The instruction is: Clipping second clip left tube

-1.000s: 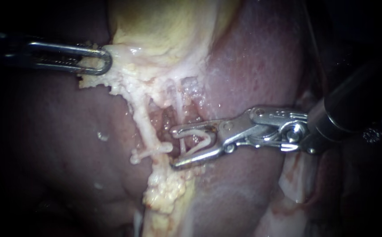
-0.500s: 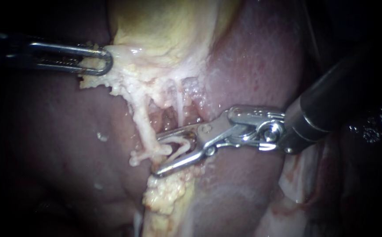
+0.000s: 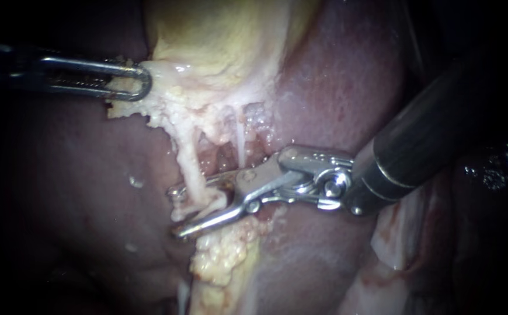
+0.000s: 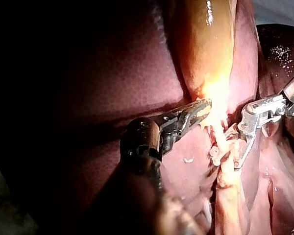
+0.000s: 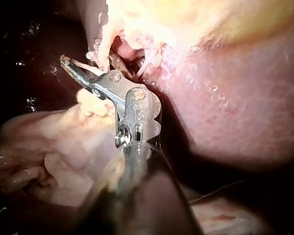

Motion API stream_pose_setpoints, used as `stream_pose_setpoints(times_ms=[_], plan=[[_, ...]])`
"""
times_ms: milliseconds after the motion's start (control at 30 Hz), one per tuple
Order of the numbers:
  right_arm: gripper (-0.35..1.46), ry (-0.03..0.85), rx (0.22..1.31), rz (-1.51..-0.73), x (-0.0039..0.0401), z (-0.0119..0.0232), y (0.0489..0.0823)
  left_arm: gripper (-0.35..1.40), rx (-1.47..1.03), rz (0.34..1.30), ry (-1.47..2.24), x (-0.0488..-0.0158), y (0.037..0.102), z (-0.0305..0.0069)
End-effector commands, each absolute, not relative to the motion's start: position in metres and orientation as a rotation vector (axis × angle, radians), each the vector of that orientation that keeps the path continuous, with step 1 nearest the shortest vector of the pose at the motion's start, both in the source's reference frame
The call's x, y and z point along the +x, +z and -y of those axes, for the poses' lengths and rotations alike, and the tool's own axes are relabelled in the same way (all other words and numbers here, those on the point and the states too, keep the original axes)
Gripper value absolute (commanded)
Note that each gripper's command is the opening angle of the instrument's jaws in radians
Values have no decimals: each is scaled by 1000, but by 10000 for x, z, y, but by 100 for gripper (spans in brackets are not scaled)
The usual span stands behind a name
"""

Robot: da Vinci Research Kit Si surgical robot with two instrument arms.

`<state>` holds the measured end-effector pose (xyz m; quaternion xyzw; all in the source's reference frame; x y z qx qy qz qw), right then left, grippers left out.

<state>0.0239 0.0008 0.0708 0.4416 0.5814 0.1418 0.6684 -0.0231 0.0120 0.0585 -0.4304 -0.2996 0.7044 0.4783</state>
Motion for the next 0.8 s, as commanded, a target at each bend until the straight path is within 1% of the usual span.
stream_pose_setpoints(times_ms=[33, 300, 667, 800], plan=[[46, 324, 1001, -1313, 241, -7, 706, -35, -1051, 731, 1720, -231, 585, -120], [47, 321, 1016, -1326, 243, 0, 682, -35, -1051, 731, 1720, -230, 585, -120], [42, 302, 1048, -1329, 233, 16, 629, -35, -1051, 735, 1721, -230, 585, -119], [39, 303, 1051, -1330, 232, 15, 623, -35, -1051, 734, 1721, -230, 585, -119]])
